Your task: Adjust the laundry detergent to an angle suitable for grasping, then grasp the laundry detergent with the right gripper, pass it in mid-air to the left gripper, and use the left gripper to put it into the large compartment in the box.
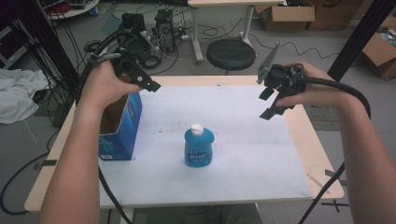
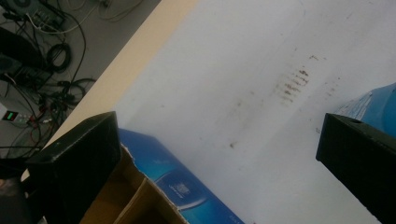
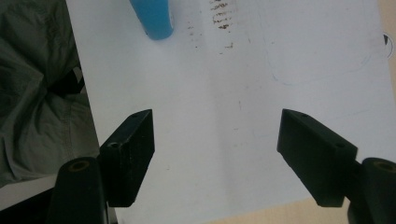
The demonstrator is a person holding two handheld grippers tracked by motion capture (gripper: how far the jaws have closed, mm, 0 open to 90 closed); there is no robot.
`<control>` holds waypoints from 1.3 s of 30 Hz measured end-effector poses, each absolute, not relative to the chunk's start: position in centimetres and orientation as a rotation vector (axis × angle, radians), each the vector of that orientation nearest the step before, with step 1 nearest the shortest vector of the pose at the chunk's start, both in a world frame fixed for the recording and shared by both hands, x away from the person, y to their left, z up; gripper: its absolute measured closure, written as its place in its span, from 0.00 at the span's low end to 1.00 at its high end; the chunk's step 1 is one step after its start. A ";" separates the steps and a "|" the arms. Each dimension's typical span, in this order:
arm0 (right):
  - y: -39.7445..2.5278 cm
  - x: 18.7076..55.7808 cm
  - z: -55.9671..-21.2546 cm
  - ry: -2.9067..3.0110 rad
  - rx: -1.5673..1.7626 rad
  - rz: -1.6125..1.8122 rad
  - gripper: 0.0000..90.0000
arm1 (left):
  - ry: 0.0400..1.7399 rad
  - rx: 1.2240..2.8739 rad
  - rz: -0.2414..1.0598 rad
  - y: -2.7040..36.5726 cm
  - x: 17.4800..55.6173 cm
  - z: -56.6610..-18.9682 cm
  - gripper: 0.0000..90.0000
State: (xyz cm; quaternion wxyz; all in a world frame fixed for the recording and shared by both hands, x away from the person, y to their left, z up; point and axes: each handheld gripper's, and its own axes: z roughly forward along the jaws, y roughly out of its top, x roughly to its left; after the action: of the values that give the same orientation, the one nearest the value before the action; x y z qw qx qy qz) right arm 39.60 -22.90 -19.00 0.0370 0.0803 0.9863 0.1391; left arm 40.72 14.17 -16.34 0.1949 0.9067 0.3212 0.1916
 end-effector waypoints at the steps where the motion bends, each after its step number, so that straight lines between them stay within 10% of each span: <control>1: -22.9 39.5 -19.0 3.030 0.250 0.426 0.31 | 0.900 2.544 0.540 14.1 40.7 -16.4 0.01; 39: -23.2 39.4 -19.6 3.016 0.243 0.535 0.24 | 0.870 2.580 0.516 13.2 40.4 -16.3 0.00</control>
State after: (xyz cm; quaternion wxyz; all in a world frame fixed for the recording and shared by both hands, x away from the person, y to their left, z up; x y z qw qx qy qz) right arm 39.44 -23.20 -19.55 0.0343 0.0791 0.9810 0.1740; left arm 40.39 13.18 -16.28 0.1842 0.9151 0.3085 0.1832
